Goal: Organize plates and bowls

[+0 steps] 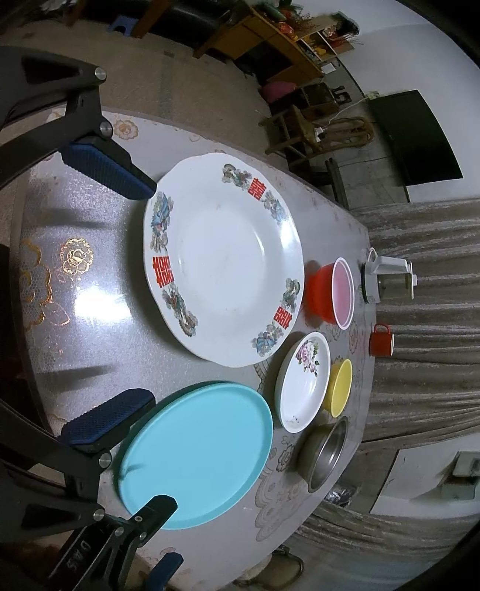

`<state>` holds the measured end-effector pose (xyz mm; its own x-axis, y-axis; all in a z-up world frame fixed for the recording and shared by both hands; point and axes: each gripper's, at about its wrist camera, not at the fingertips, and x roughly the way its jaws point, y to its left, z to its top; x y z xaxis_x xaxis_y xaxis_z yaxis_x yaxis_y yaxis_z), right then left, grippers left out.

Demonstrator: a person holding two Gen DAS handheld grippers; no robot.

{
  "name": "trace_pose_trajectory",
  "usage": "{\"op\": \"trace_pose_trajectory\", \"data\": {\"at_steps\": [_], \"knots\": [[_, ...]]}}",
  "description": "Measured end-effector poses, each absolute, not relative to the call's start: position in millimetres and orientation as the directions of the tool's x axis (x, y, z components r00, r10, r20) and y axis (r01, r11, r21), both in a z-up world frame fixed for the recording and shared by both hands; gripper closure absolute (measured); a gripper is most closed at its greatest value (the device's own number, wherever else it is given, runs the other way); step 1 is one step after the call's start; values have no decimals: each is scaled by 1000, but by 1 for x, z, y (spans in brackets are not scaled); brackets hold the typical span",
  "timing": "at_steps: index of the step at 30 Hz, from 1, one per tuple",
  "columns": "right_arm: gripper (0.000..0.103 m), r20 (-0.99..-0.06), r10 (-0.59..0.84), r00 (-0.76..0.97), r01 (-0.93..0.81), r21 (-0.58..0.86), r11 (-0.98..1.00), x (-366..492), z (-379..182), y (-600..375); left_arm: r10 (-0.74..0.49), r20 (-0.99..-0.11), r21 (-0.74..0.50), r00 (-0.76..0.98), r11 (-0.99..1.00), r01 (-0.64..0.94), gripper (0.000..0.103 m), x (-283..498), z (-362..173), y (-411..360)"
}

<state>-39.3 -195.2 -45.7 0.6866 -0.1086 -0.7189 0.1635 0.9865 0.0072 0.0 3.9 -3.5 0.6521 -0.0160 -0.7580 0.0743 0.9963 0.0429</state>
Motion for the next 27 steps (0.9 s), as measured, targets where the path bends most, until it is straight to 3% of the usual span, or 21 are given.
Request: {"op": "trace_pose_trajectory", "data": {"at_steps": [27], "knots": [[0,-723,-122,680,173,-4,985,-40,-47,-194,-16,-761,40,648,997,71,0,0,-6,6]]}}
